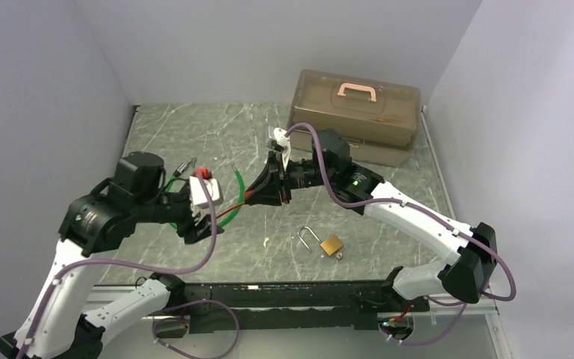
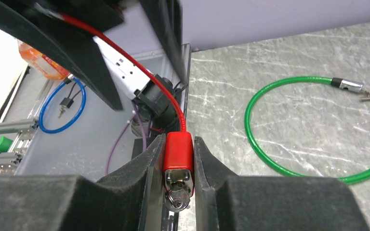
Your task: Unlock with the key
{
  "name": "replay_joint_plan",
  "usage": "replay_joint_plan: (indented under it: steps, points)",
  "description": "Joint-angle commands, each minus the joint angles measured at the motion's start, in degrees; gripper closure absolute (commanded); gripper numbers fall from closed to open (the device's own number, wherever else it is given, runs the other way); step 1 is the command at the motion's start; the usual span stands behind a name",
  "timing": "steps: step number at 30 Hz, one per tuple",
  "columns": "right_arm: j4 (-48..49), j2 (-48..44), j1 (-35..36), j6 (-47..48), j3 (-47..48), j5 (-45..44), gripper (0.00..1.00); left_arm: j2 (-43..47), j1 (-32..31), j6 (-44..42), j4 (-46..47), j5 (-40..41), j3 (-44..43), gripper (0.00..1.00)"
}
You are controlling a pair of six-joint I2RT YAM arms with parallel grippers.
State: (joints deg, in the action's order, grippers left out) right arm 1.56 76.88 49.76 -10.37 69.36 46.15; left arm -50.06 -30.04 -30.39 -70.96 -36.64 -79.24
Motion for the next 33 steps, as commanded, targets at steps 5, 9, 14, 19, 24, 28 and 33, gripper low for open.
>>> replay_joint_plan:
  steps: [5, 9, 14, 19, 24, 28, 33]
  points:
    - [-17.52, 0.4, 0.44, 12.03, 3.08, -0.62, 1.0, 2.83, 0.42, 0.75, 8.96, 23.51, -12.67, 0.0]
    - [-20.1, 0.48, 0.34, 12.78, -0.48, -7.26, 1.0, 2.34, 0.5, 0.76, 13.36, 37.09, -15.16, 0.0]
    - [-17.86, 1.73, -1.29, 10.68, -4.13, -14.18, 1.0, -0.97, 4.14, 4.29, 12.78, 45.82, -11.19, 0.01]
    - [-9.69, 3.39, -3.26, 7.13, -7.04, -12.59, 1.0, -1.74, 11.59, 6.2, 13.79, 38.57, -3.79, 0.01]
    - [-4.59, 5.45, -6.77, 4.29, -8.44, -8.52, 1.0, -2.6, 16.27, 6.23, 12.28, 30.3, -1.3, 0.01]
    - [3.61, 7.3, -9.0, -0.21, -12.28, -9.87, 1.0, -2.64, 17.98, 6.31, 14.52, 28.19, 2.56, 0.0]
    - [8.91, 12.86, -9.66, -2.69, -13.98, -12.43, 0.92, -1.72, 20.24, 7.0, 19.97, 26.84, 9.97, 0.01]
